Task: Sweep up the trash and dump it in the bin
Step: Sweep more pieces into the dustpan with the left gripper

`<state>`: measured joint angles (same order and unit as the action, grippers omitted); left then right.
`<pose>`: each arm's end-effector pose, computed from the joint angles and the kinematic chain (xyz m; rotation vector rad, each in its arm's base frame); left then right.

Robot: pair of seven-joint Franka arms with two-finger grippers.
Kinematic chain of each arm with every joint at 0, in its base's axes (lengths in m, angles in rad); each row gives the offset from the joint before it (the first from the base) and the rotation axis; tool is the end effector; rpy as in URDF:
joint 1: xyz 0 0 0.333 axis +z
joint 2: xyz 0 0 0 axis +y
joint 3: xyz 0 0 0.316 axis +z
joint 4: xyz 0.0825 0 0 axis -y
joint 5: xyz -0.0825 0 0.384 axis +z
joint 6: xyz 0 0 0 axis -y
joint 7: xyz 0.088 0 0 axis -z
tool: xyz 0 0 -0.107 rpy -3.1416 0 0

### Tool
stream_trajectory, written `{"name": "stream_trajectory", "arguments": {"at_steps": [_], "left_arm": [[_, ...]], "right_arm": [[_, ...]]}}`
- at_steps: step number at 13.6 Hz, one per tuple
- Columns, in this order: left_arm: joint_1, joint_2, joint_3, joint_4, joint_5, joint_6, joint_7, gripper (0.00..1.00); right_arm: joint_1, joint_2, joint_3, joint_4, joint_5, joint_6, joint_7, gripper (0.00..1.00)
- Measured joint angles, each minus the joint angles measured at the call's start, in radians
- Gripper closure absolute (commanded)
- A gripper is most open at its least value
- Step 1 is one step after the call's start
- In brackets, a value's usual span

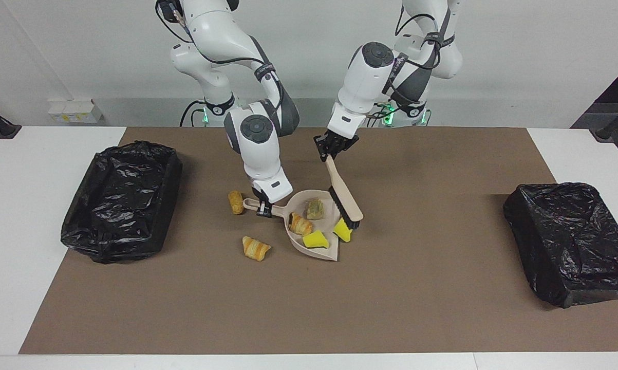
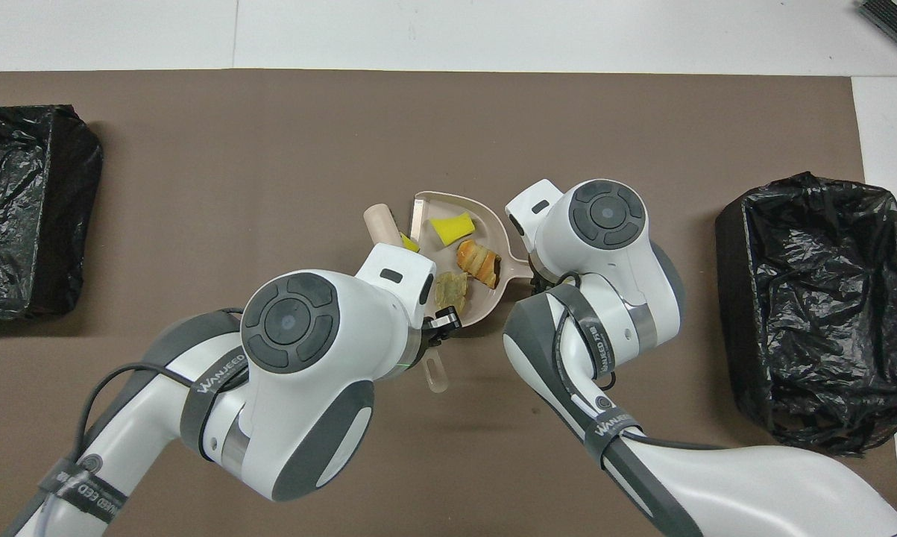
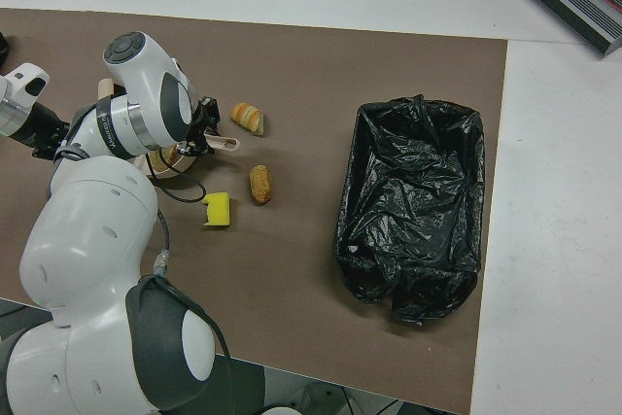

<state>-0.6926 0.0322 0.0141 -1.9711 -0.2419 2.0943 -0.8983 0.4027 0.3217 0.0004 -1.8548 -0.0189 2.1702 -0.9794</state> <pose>0.4394 -0.3693 0.4629 2.8834 0.4825 -0.1294 0.5781 0.2457 0.3484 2.3997 2.0073 -0.0163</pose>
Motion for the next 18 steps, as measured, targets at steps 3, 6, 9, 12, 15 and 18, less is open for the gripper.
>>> {"name": "stream_trajectory", "arguments": {"at_steps": [3,6,9,12,15,18], "left_arm": [[0.068,0.018,0.008,-0.043,0.01,-0.022,0.11,1.0],[0.132,0.046,0.012,-0.092,0.01,-0.021,0.284,1.0],[0.106,0.081,-0.011,-0.105,0.003,0.004,0.342,1.0],[0.026,0.082,-0.02,-0.104,-0.02,0.036,0.342,1.0],[0.016,0.082,-0.012,-0.104,-0.019,0.038,0.342,1.0],[0.04,0.082,0.002,-0.105,0.006,0.031,0.344,1.0]], "right_arm": [[0.015,0.0,0.001,0.0,0.0,0.001,0.001,1.0],[0.019,0.0,0.0,0.0,0.0,0.001,0.008,1.0],[0.019,0.0,0.0,0.0,0.0,0.001,0.009,1.0],[0.019,0.0,0.0,0.0,0.0,0.001,0.009,1.0],[0.019,0.0,0.0,0.0,0.0,0.001,0.009,1.0],[0.019,0.0,0.0,0.0,0.0,0.001,0.01,1.0]]}}
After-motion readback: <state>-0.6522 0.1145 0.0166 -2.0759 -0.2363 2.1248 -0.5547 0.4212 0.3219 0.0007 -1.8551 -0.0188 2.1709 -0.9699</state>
